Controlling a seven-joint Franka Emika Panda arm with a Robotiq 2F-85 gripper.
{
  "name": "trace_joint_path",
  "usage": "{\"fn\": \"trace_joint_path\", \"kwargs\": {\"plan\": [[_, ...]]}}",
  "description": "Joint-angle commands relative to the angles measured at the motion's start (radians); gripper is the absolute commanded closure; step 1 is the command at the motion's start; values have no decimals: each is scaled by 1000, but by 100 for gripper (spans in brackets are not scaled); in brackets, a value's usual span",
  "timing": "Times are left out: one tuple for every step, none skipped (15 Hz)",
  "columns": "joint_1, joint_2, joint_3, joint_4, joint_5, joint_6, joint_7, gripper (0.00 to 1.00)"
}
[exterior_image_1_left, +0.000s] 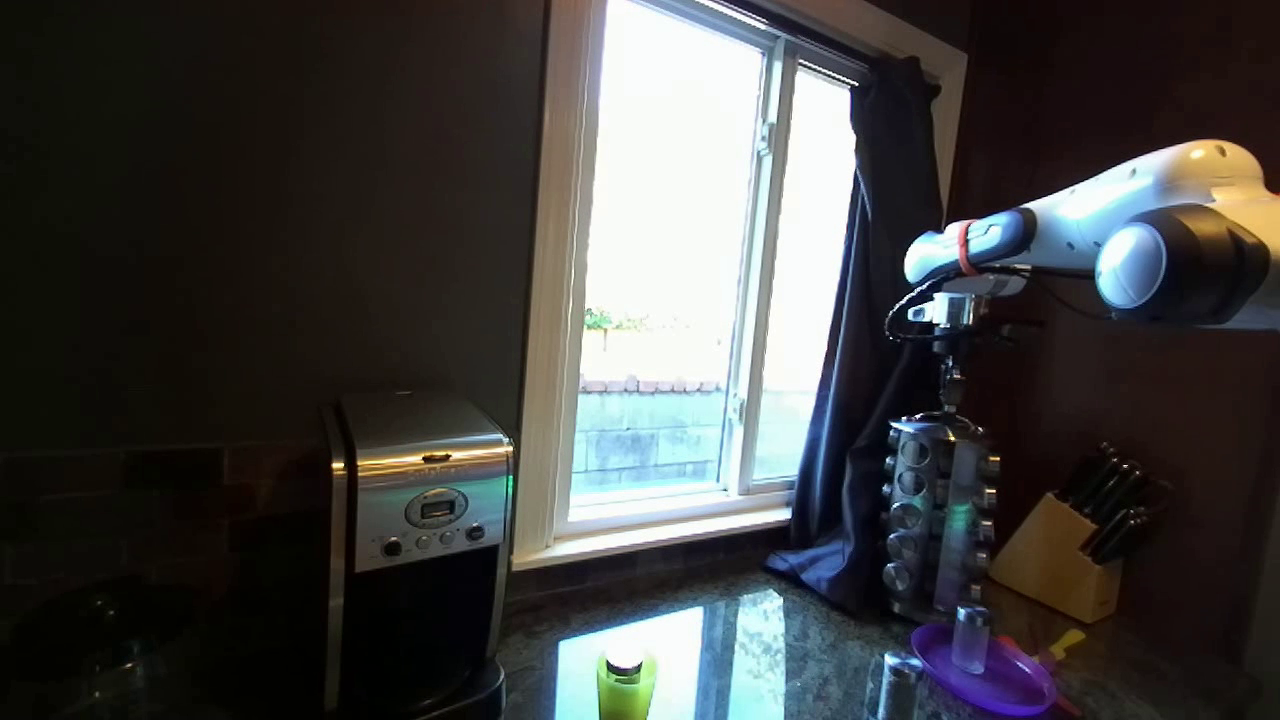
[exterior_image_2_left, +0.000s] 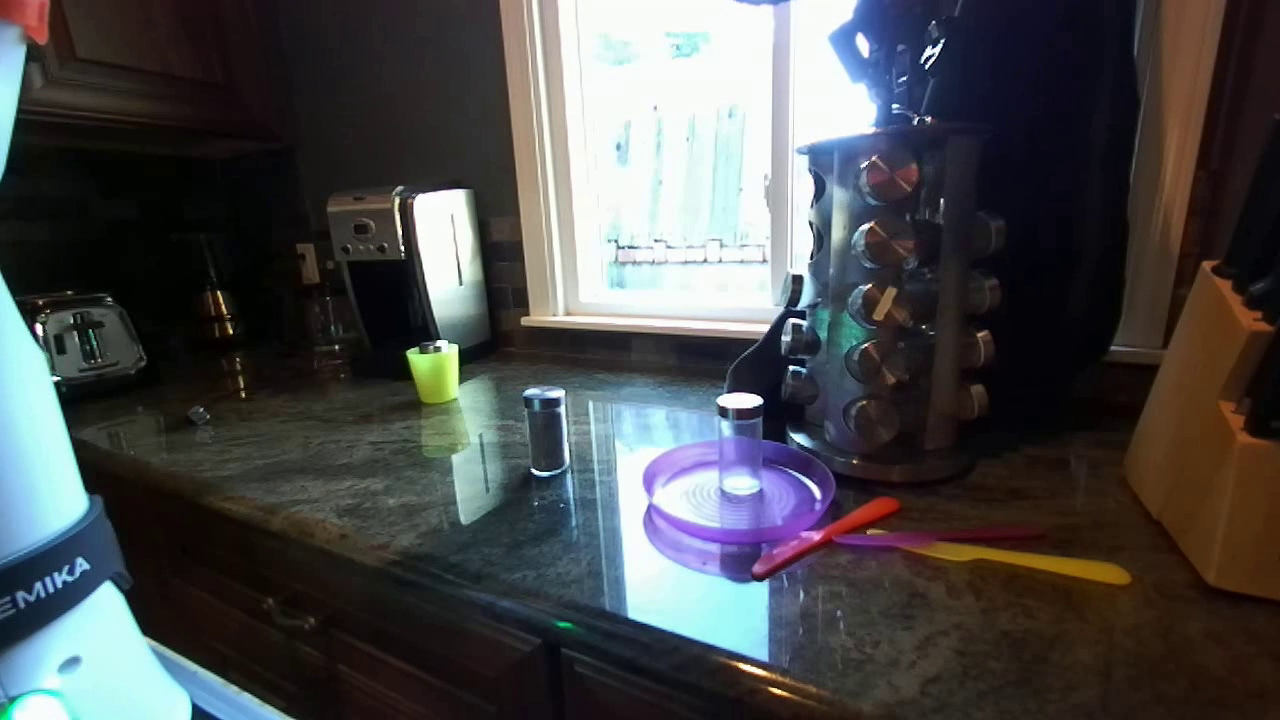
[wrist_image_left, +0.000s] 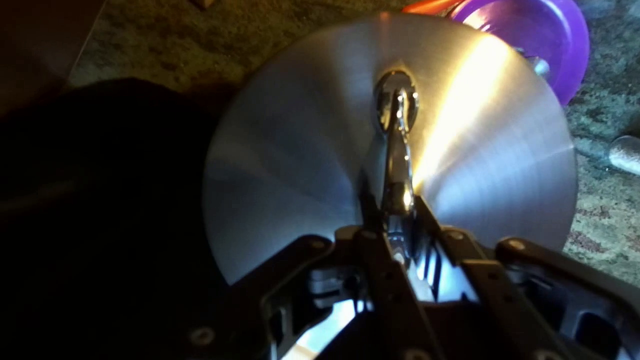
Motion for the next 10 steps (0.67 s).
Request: {"fn": "trace_joint_path", "kwargs": {"plan": [[4,-11,-4,-19,32,-2,108,95],[4,-10,-4,-19,38,2,140,95],[3,-9,-4,-18,42,6,167,95],[3,-9,-5,-20,43,10,189,95],[3,-9,-5,-20,46,11,210,95],[2,-10,-5,-22,47,16,223,95],[2,-9,-5,-21,48,15,237,95],[1,-10,-5,-22,50,19,247,95],[1,-10,-6,-24,48,23,252,95],[2,-10,-7,-21,42,12,259,92]]}}
